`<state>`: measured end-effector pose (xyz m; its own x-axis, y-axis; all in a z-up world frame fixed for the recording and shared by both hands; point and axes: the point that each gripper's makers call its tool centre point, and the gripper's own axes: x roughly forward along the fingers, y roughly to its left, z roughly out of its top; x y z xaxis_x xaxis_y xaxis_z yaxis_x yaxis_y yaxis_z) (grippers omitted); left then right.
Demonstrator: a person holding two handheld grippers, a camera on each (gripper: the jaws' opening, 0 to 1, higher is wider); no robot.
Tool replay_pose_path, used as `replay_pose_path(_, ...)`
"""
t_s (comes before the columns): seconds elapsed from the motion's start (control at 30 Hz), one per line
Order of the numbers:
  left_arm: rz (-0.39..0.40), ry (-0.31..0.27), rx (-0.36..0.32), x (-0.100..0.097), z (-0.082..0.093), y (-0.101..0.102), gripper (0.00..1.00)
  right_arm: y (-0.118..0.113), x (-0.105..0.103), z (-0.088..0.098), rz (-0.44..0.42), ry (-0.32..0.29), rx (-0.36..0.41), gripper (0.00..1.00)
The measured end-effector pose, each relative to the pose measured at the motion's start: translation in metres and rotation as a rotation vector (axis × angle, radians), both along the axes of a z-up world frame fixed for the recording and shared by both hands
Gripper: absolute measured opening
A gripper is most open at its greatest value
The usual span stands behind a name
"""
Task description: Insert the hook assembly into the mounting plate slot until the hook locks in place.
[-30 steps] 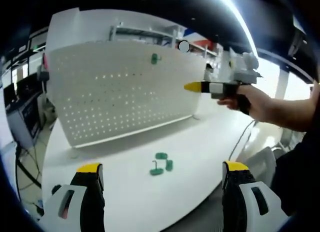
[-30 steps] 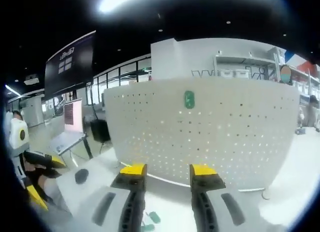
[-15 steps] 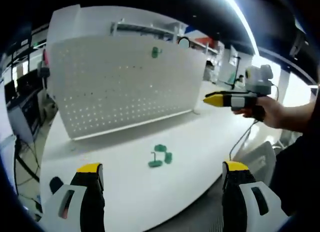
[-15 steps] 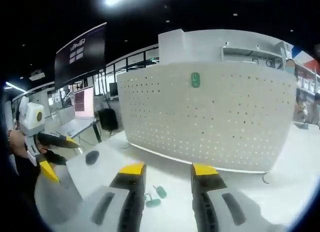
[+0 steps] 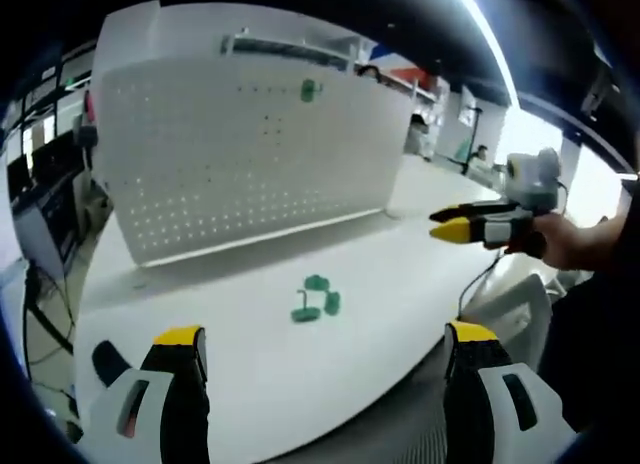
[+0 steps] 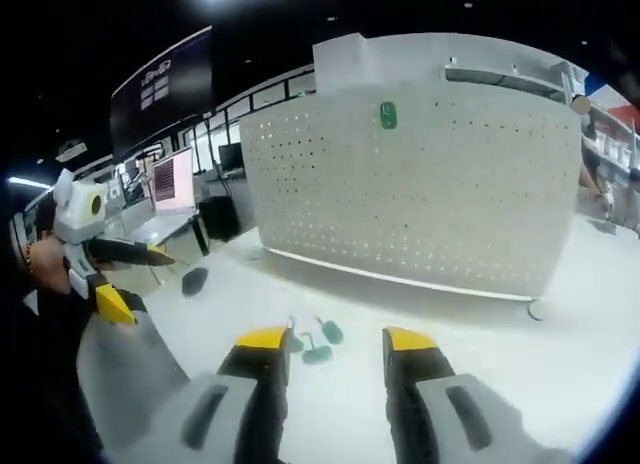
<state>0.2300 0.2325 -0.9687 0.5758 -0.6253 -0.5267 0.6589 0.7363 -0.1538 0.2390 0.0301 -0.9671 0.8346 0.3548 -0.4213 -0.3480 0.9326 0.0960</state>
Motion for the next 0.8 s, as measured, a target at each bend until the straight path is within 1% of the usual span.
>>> replay_pose_path(0.17,0.001,0.008,0.008,0.001,-0.001,0.002,1.0,0.004,-0.01,-0.009,0.026,0.032,0.0,0.35)
replay_pose_path(0.33,0.007,0.008,0.014,0.002,-0.001,0.003,1.0,0.01,-0.022,-0.018,0.075,0.061,-0.011,0.35)
replay_pose_path(0.53,0.023,0.03,0.009,-0.002,-0.008,0.003,1.0,0.009,-0.035,-0.031,0.111,0.107,-0.028,0.35)
replay_pose_path(0.7,0.023,0.049,0.013,-0.003,-0.013,0.004,1.0,0.01,-0.041,-0.038,0.13,0.133,-0.027,0.35)
replay_pose_path(0.8,0.025,0.054,0.012,-0.003,-0.014,0.004,1.0,0.015,-0.043,-0.041,0.161,0.148,0.0,0.34)
